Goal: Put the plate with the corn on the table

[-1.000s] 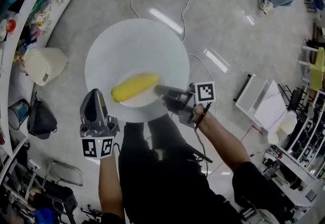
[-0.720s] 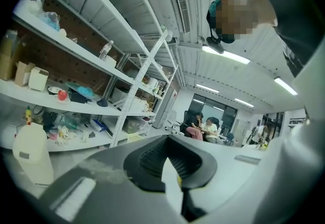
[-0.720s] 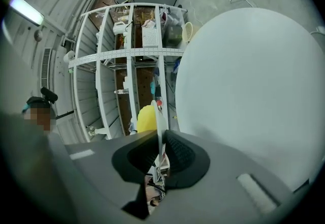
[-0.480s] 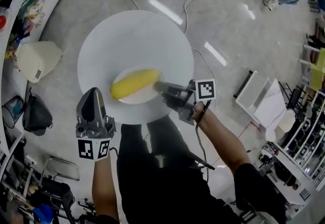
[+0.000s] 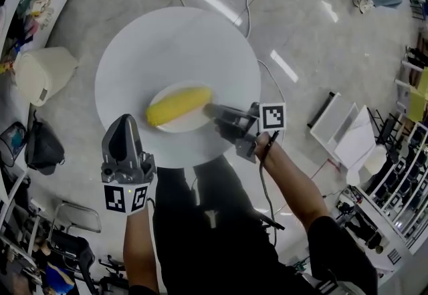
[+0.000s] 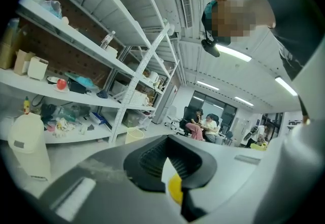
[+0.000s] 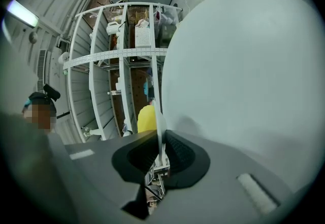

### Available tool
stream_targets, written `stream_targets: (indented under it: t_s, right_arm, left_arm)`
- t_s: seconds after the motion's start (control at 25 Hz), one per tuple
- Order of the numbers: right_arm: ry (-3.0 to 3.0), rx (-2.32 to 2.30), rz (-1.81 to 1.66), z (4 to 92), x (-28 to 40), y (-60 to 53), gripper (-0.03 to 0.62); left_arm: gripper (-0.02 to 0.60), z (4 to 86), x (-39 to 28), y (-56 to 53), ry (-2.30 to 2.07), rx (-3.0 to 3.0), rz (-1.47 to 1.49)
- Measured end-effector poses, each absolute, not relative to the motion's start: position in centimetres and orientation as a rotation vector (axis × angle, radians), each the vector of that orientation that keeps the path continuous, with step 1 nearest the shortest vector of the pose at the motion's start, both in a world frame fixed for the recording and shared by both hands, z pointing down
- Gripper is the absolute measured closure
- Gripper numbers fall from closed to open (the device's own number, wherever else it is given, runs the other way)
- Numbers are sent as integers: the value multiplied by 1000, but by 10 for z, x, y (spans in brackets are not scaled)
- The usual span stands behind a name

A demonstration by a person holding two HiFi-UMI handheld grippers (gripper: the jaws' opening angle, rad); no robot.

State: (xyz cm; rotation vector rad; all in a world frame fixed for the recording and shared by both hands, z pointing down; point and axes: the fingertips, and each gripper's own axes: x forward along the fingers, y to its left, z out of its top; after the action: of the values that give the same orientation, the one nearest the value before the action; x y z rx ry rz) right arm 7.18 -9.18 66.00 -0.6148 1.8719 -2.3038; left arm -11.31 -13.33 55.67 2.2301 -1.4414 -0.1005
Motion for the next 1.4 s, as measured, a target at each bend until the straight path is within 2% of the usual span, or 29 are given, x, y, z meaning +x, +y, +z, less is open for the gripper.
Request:
stream_targets:
  t_s: [0.68,1.4]
  right_arm:
    - [1808,-687,-2387,704,69,-93,552]
    - [1911,-752,-2393,710,63,-95,548]
  left_arm:
    - [578,574,-114,-142,-1451,2184,-125]
    - [578,576,-121,-134,-1465,2166,-139]
